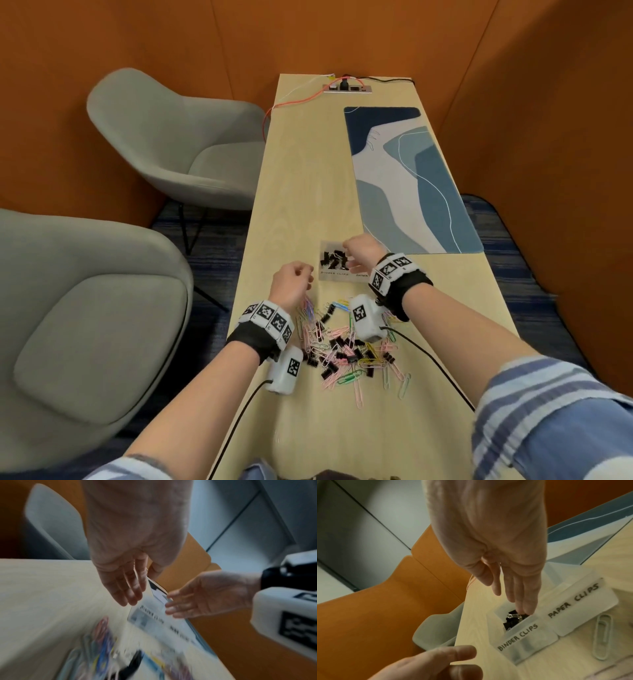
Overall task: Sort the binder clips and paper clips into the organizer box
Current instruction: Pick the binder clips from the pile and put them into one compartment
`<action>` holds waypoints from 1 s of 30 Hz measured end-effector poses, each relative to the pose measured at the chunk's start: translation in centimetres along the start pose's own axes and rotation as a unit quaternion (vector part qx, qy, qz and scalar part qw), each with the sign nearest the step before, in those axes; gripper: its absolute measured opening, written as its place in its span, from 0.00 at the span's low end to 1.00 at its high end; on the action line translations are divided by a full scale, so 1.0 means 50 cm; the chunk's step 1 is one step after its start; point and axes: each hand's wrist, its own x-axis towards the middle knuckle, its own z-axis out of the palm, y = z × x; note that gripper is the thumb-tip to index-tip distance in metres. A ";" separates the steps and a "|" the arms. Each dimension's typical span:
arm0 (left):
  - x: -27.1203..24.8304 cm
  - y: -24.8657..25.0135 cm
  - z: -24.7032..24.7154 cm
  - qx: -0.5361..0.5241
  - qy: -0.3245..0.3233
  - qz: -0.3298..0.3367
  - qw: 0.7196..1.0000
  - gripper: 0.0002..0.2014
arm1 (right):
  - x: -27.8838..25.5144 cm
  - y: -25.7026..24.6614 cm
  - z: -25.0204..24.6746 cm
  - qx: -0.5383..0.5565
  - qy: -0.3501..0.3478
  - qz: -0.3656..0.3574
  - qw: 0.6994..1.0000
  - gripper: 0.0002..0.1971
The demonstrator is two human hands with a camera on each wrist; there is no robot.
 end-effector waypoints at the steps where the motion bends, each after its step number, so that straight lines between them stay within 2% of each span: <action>1: -0.012 -0.008 0.008 0.040 -0.008 0.020 0.999 0.13 | -0.016 0.013 -0.002 -0.020 0.003 -0.007 1.000 0.17; 4: -0.043 -0.036 0.040 0.176 -0.035 0.083 0.980 0.09 | -0.057 0.082 -0.013 -0.092 -0.011 -0.038 0.995 0.11; 6: -0.056 -0.056 0.064 0.265 -0.038 0.140 0.953 0.10 | -0.086 0.141 -0.016 -0.197 -0.018 -0.070 0.978 0.12; 9: -0.058 -0.066 0.093 0.366 -0.057 0.214 0.904 0.14 | -0.130 0.221 0.001 -0.305 0.018 -0.097 0.947 0.14; 13: -0.051 -0.055 0.117 0.468 -0.077 0.221 0.852 0.15 | -0.167 0.285 0.035 -0.350 0.041 -0.162 0.922 0.09; 16: -0.053 -0.053 0.122 0.514 -0.084 0.213 0.826 0.14 | -0.177 0.311 0.050 -0.390 0.051 -0.191 0.899 0.11; 19: -0.057 -0.058 0.123 0.515 -0.085 0.218 0.825 0.13 | -0.171 0.321 0.053 -0.402 0.068 -0.206 0.889 0.13; 25: -0.061 -0.059 0.109 0.456 -0.059 0.252 0.852 0.16 | -0.157 0.326 0.045 -0.429 0.063 -0.212 0.876 0.15; 27: -0.059 -0.061 0.094 0.430 -0.032 0.263 0.863 0.16 | -0.154 0.330 0.040 -0.417 0.071 -0.211 0.881 0.15; 30: -0.059 -0.073 0.077 0.399 -0.023 0.246 0.883 0.16 | -0.153 0.331 0.032 -0.365 0.080 -0.194 0.907 0.15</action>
